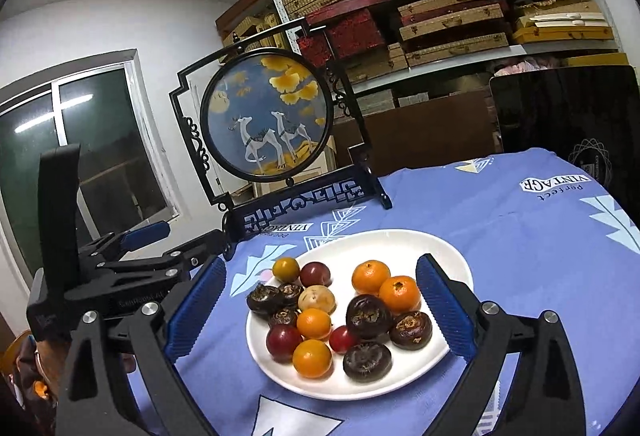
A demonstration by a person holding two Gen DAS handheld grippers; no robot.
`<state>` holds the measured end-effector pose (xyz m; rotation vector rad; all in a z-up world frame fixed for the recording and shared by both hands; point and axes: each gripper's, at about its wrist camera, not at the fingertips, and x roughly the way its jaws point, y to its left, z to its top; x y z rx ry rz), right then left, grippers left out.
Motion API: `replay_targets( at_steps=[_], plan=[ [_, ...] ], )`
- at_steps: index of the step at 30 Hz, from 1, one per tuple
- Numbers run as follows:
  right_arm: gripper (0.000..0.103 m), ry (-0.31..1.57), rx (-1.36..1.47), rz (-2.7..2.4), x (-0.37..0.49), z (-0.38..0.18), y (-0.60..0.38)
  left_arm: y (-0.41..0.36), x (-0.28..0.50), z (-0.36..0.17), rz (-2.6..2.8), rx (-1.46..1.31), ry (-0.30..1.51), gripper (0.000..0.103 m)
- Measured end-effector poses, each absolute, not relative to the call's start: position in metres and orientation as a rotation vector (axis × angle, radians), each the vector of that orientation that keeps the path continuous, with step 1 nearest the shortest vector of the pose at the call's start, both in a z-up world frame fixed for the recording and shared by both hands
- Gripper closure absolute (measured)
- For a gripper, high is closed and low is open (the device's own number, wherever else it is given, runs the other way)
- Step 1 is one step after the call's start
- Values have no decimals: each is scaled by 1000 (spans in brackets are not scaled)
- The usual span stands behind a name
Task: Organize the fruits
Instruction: 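Open both grippers over the plate and lift them away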
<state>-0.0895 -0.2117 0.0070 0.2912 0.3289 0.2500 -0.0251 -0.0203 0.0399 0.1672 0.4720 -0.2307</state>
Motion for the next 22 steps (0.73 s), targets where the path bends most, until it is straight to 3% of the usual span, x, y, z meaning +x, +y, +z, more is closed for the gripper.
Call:
replay_targets(
  at_steps=[11, 22],
  plan=[
    [6, 367, 224, 243, -85, -7, -202, -26, -11, 7, -215, 141, 511, 5],
    [4, 390, 230, 222, -81, -12, -202, -13, -7, 8, -170, 124, 489, 5]
  ],
)
